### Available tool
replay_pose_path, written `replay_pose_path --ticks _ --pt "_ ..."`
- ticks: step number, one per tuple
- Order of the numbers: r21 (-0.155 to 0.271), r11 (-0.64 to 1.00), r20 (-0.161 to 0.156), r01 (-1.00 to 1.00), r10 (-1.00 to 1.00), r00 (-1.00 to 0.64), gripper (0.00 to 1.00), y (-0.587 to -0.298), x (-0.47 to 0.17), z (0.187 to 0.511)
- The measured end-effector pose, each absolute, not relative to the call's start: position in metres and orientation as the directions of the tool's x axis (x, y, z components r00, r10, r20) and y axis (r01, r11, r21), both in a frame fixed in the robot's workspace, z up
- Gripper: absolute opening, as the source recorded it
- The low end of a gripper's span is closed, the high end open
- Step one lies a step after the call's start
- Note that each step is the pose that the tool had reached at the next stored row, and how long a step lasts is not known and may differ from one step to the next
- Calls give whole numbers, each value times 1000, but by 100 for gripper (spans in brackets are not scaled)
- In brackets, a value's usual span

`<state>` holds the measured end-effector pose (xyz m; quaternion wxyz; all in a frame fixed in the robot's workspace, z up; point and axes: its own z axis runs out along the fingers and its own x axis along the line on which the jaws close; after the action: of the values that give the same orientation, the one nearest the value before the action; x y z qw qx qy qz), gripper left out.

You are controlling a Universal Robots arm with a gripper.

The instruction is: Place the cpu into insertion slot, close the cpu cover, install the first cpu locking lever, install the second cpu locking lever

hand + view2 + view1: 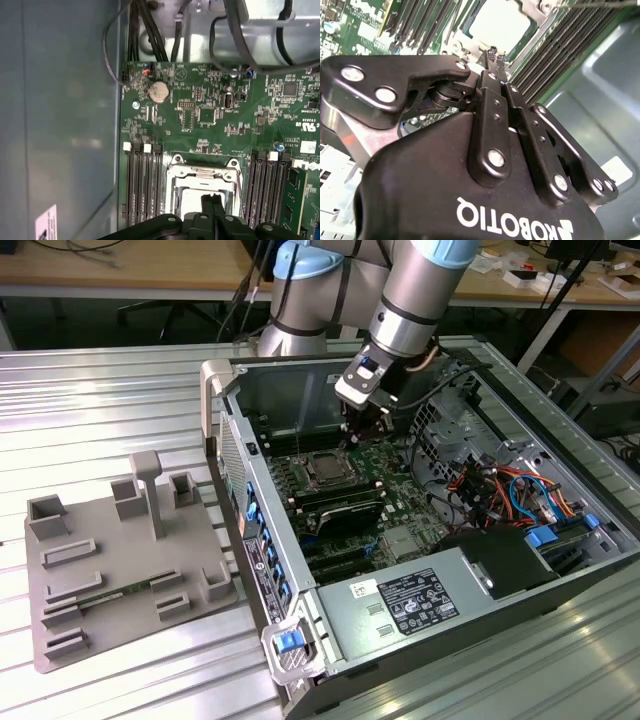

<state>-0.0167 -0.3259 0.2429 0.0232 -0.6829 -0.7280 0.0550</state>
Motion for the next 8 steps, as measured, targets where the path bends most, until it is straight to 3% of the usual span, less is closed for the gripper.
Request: replay_pose_path --ticks 8 --pt "-112 74 -41 991 996 -79 11 -331 -37 235"
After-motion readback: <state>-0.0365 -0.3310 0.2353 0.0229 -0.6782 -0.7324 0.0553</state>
